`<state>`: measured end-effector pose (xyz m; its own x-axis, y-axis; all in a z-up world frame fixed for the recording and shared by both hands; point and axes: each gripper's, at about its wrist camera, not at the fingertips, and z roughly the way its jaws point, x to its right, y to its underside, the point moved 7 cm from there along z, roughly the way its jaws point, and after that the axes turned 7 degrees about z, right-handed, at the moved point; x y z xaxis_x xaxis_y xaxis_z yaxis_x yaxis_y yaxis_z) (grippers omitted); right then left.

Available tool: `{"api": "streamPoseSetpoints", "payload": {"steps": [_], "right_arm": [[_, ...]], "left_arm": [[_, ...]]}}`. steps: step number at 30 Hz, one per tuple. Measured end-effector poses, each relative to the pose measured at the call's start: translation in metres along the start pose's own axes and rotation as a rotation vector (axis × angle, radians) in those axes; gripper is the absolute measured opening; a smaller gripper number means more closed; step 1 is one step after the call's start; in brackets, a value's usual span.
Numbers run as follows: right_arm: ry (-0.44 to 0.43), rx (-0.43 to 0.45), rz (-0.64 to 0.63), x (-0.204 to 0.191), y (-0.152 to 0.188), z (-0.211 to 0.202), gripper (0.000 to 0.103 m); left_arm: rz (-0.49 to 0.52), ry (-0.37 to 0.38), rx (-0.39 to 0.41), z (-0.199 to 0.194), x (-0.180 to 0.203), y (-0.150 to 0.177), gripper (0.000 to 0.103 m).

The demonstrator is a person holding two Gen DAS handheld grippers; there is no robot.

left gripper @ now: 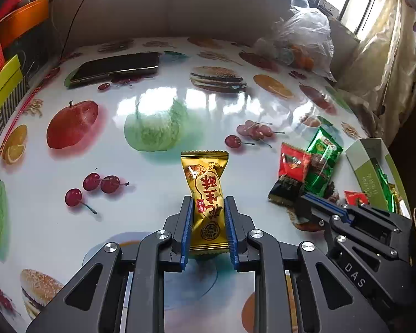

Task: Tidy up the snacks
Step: 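Lift yellow candy with left tool while right tool closes on small red packet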

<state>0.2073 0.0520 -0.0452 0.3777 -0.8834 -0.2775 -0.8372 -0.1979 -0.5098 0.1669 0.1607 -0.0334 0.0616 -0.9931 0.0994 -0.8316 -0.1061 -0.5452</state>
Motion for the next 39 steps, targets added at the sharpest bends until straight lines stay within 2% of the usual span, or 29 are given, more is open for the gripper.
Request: {"api": "streamPoseSetpoints", "payload": {"steps": [15,32,39], "right_arm": [[-0.033,0.029,0.038,0.010,0.013,-0.031,0.004],[-0.040,0.109,0.088,0.027,0.018,-0.080,0.003],[-0.040,0.103,0.113,0.036,0.027,-0.086,0.003]], "left_arm": [[0.057,0.025,0.035,-0.019,0.027,0.003,0.023],[0.110,0.068,0.062,-0.036,0.062,0.000,0.023],[0.118,0.073,0.055,-0.036,0.070,0.003,0.023]]}}
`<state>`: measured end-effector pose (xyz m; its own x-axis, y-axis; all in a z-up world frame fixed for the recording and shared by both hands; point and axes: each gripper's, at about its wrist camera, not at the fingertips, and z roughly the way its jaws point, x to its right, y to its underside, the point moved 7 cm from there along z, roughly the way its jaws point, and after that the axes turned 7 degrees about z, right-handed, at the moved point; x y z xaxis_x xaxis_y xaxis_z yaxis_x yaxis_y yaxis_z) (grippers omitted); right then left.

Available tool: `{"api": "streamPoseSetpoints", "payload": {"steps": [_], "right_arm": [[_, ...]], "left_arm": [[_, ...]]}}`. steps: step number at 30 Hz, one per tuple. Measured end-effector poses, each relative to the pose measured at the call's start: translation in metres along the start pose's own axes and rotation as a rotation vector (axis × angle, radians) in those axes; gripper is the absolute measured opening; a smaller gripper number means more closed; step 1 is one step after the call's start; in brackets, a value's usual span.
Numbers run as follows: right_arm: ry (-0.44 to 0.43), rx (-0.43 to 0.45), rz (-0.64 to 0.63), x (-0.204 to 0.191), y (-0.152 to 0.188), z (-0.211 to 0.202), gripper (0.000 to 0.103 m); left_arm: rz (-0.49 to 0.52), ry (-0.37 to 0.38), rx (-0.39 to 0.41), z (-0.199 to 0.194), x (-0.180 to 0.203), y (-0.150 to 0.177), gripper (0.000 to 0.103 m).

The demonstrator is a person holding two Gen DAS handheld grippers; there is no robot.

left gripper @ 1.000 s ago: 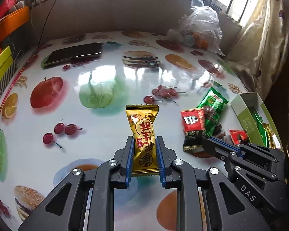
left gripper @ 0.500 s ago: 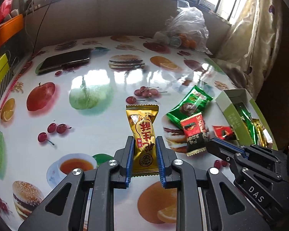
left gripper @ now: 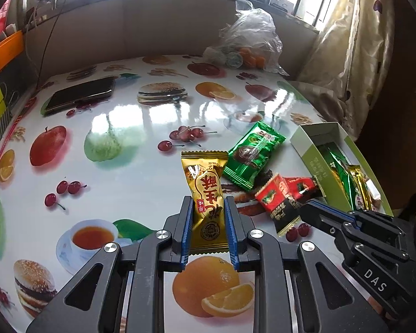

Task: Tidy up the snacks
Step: 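Lift yellow candy with left tool while right tool closes on small red packet, then carry yellow candy over the box with left tool while right tool follows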

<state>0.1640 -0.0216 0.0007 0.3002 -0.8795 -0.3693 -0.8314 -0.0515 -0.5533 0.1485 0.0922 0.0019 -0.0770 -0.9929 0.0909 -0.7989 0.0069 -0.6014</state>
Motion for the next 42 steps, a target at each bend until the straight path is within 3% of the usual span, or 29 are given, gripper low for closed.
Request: {"api": "streamPoseSetpoints", "payload": {"steps": [19,42], "right_arm": [[0.013,0.055,0.030,0.017,-0.004,-0.033,0.002],[0.039,0.219,0.065,0.046,-0.034,-0.107,0.002]], "left_arm": [[0.035,0.026,0.017,-0.006,0.022,-0.008,0.023],[0.180,0.119,0.075,-0.024,0.107,-0.040,0.023]]}}
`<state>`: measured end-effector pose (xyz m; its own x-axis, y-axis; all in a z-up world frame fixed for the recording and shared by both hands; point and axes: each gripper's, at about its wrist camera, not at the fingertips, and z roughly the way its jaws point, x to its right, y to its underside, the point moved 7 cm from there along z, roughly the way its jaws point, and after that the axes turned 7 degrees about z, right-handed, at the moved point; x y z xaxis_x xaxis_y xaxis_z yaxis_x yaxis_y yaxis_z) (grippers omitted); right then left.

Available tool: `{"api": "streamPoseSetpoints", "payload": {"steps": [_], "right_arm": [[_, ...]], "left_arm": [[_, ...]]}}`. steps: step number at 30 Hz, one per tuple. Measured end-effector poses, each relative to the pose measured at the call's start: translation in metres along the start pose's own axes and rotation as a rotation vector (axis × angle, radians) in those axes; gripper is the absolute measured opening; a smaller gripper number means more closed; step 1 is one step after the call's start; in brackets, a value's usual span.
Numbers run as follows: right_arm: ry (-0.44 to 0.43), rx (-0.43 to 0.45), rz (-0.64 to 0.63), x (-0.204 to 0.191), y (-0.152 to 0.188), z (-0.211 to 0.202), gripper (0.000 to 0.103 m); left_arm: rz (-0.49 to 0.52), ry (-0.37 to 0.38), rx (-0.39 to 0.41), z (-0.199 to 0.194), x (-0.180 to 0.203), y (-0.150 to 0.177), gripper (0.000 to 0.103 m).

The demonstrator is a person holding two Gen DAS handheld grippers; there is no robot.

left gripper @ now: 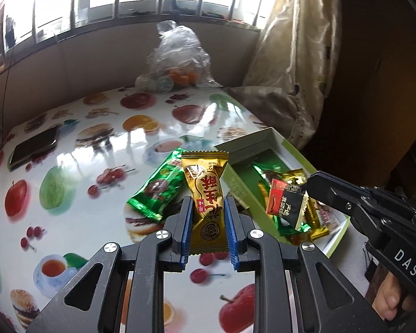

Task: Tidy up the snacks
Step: 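Carry yellow candy over the box with left tool while right tool follows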

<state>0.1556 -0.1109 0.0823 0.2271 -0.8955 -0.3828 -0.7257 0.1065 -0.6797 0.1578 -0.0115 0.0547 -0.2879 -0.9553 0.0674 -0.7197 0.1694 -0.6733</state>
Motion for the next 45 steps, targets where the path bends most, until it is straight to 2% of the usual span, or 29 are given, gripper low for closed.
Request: {"api": "streamPoseSetpoints", "payload": {"steps": [17,28,35,45], "right_arm": [[0.071,0.050,0.085,0.063,-0.012,-0.026,0.002],[0.082,0.056,0.121,0.085,-0.011,-0.033,0.002],[0.057,0.039,0.144,0.095,-0.008,-0.026,0.002],[0.102,-0.031,0.218,0.132,0.022,-0.014,0.002]], "left_arm": [[0.094,0.072,-0.019,0.027,0.061,-0.021,0.023],[0.116,0.084,-0.033,0.039,0.078,-0.024,0.023],[0.106,0.108,-0.058,0.056,0.087,-0.024,0.023],[0.100,0.137,-0.128,0.080,0.104,-0.006,0.023]]}}
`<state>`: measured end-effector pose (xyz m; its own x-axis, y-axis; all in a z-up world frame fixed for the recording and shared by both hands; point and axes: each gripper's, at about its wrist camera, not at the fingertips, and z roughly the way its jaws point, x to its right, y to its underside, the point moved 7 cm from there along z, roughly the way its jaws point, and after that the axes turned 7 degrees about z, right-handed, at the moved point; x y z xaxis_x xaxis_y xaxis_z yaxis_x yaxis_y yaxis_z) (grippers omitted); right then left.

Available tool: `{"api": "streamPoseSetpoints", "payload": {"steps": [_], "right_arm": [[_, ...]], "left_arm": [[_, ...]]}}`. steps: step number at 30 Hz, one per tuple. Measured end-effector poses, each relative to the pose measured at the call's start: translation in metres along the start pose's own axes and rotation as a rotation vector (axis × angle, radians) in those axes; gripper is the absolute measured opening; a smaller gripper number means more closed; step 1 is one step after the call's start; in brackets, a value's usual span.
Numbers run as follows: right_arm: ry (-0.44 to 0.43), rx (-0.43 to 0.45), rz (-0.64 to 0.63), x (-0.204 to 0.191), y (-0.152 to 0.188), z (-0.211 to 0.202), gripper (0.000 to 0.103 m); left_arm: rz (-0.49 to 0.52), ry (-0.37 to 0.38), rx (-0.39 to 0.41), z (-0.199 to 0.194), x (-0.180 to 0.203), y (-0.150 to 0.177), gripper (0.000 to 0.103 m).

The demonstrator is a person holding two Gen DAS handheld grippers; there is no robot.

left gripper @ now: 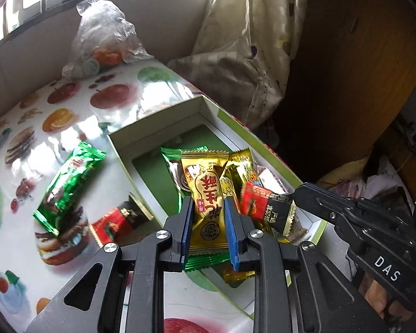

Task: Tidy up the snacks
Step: 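Carry yellow candy over the box with left tool while right tool follows, then open left tool to drop yellow candy into the box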

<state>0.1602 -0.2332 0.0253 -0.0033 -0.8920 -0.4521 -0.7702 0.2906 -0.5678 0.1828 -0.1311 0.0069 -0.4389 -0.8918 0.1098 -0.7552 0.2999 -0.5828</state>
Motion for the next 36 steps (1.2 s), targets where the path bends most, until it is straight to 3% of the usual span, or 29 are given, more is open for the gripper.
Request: {"api": "streamPoseSetpoints", "payload": {"steps": [20,36], "right_arm": [[0.034,-0.018,0.010,0.018,0.012,0.001,0.002],[0.076,0.010,-0.024,0.014,0.012,-0.005,0.023]], "left_arm": [[0.022,0.027,-0.020,0.014,0.020,0.003,0.023],[0.025,0.019,0.019,0.000,0.021,-0.001,0.024]]}}
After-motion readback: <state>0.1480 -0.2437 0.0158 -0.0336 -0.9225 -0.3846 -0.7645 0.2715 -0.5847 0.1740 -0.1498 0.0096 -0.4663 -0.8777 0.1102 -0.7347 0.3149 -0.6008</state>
